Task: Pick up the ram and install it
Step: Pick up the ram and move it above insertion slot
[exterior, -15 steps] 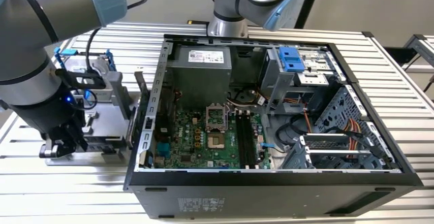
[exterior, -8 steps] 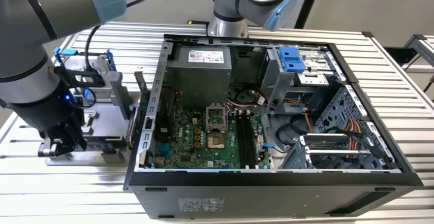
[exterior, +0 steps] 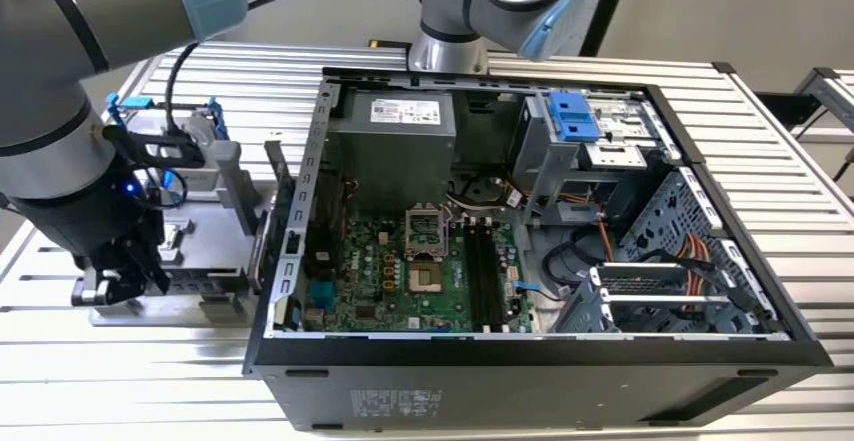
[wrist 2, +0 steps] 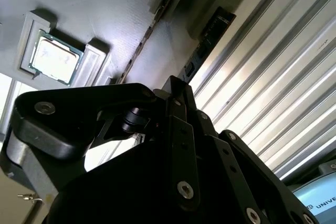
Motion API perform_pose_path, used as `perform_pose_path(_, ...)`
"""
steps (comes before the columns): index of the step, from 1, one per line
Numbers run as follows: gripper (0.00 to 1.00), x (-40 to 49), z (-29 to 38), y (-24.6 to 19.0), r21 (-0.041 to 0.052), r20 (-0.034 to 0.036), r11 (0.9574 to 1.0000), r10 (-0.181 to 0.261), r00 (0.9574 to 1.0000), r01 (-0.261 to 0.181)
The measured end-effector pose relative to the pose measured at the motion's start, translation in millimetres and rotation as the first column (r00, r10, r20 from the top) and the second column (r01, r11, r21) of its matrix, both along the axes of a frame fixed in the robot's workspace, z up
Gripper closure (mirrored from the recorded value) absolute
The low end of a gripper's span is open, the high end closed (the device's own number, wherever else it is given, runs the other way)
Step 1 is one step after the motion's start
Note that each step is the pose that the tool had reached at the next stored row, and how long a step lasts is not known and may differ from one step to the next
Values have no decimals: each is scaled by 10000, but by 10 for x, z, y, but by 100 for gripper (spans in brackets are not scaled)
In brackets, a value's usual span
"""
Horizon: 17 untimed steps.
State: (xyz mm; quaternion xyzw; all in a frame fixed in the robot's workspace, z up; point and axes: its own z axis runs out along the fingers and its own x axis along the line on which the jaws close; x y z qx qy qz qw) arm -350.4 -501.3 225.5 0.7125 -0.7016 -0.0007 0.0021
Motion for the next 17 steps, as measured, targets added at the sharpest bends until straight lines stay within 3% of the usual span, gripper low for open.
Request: perform_pose_path(17, 100, 0, 87, 0, 1, 0, 10000, 0, 10000, 0)
